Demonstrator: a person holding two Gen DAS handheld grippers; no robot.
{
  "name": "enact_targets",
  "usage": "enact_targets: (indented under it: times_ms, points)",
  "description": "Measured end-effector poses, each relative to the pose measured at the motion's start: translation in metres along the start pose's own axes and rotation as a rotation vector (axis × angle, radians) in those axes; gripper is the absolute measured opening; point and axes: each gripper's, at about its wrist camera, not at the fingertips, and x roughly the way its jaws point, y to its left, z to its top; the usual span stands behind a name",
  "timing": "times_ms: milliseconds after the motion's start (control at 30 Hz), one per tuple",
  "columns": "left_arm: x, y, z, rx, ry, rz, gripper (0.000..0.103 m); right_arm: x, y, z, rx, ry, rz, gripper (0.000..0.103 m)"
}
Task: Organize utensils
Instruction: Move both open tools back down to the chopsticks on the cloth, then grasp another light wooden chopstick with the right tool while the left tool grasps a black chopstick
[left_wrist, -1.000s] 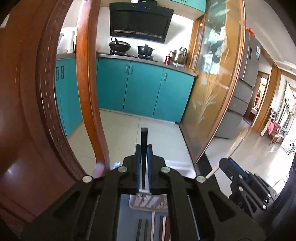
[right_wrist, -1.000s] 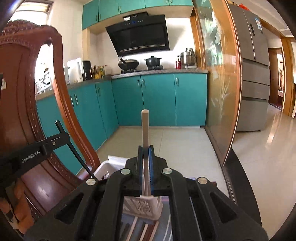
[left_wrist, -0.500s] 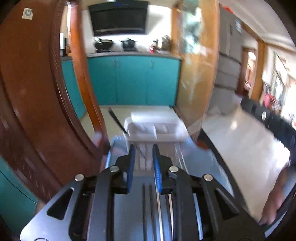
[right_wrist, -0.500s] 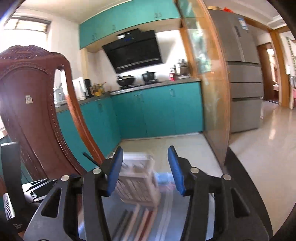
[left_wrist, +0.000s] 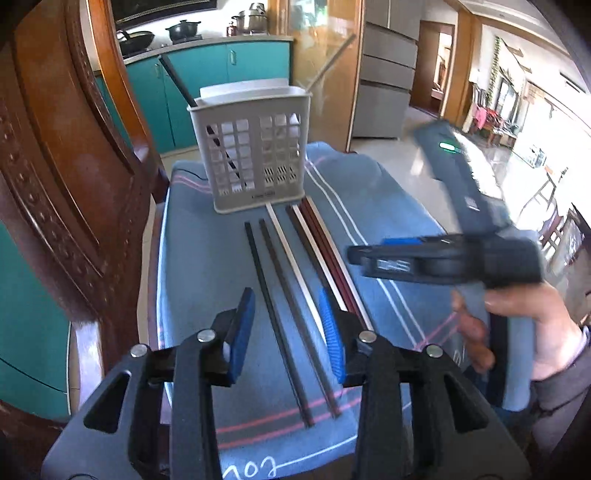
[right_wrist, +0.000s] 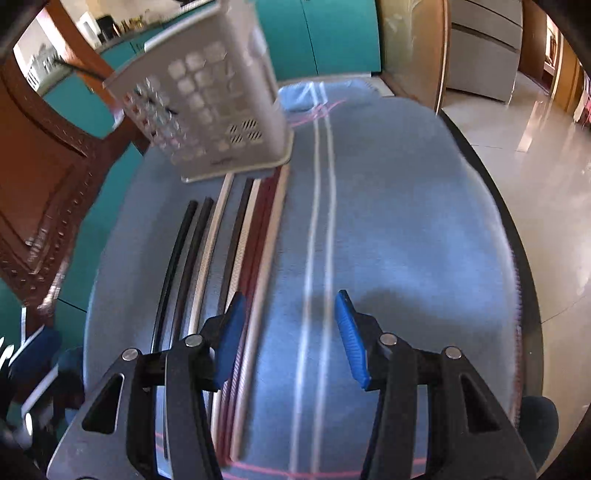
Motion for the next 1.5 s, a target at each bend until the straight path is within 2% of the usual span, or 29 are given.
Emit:
enact_targets:
  times_ms: [133,167,200,267,300,333,367,533,600,667,700,767,867,933,1000,1067,1100,1133,1233,1300,1367,1500]
  points:
    - [0.004,0.006,-0.001,-0.014,0.022,-0.011,0.040,0.015,0.016,0.001,-0.038,0.014,-0.051,0.046]
    - [0.006,0.006,-0.001,-0.021,0.030,-0.013,0.040,0.015,0.017,0.004,-0.048,0.010,-0.057,0.036]
    - [0.008,0.007,0.000,-0.027,0.039,-0.018,0.040,0.015,0.017,0.004,-0.048,0.012,-0.049,0.031]
    - [0.012,0.006,-0.001,-0.037,0.051,-0.033,0.040,0.013,0.010,0.002,-0.025,0.024,0.002,0.013]
    - [0.015,0.007,0.000,-0.041,0.056,-0.036,0.040,0.011,0.007,0.001,-0.023,0.027,0.015,0.011]
    - [0.016,0.007,0.000,-0.046,0.059,-0.036,0.040,0.010,0.005,0.000,-0.029,0.029,0.006,0.004]
    - [0.018,0.008,-0.001,-0.053,0.062,-0.035,0.040,0.010,0.004,-0.002,-0.046,0.043,-0.033,0.002]
    - [0.034,0.014,0.001,-0.108,0.108,-0.048,0.043,-0.003,-0.018,-0.011,-0.027,0.041,-0.090,0.001]
    - [0.040,0.015,0.003,-0.126,0.125,-0.053,0.043,-0.014,-0.021,-0.011,-0.045,0.006,-0.042,0.002]
    - [0.047,0.016,0.004,-0.140,0.140,-0.050,0.043,-0.016,-0.019,-0.007,-0.044,-0.002,0.005,0.016]
    - [0.051,0.016,0.005,-0.148,0.151,-0.047,0.043,-0.015,-0.016,-0.004,-0.051,-0.008,0.010,0.018]
    - [0.056,0.018,0.005,-0.169,0.167,-0.045,0.043,-0.010,-0.010,0.000,-0.072,-0.019,0.011,0.020]
    - [0.063,0.025,0.007,-0.207,0.191,-0.032,0.043,0.006,0.001,0.009,-0.089,0.000,0.060,0.020]
    - [0.066,0.027,0.007,-0.226,0.199,-0.024,0.043,0.018,0.007,0.013,-0.115,0.017,0.029,0.020]
    - [0.071,0.033,0.008,-0.247,0.208,-0.013,0.043,0.024,0.009,0.019,-0.121,-0.003,-0.012,0.020]
    - [0.077,0.038,0.009,-0.264,0.224,0.003,0.043,0.024,0.005,0.022,-0.103,0.014,-0.017,0.020]
    - [0.079,0.040,0.009,-0.270,0.231,0.006,0.043,0.025,0.002,0.023,-0.094,0.036,-0.002,0.017]
    - [0.081,0.042,0.009,-0.279,0.239,0.006,0.043,0.026,0.001,0.024,-0.111,0.037,-0.017,0.007]
    - [0.088,0.044,0.013,-0.293,0.250,0.013,0.043,0.024,0.005,0.022,-0.192,0.061,-0.103,0.006]
    - [0.092,0.045,0.018,-0.297,0.250,0.016,0.043,0.020,0.003,0.018,-0.216,0.074,-0.159,0.006]
    - [0.093,0.043,0.022,-0.296,0.249,0.021,0.043,0.017,-0.003,0.015,-0.210,0.086,-0.173,0.009]
    - [0.109,0.045,0.037,-0.293,0.261,0.052,0.043,0.008,-0.018,0.018,-0.170,0.052,-0.103,0.019]
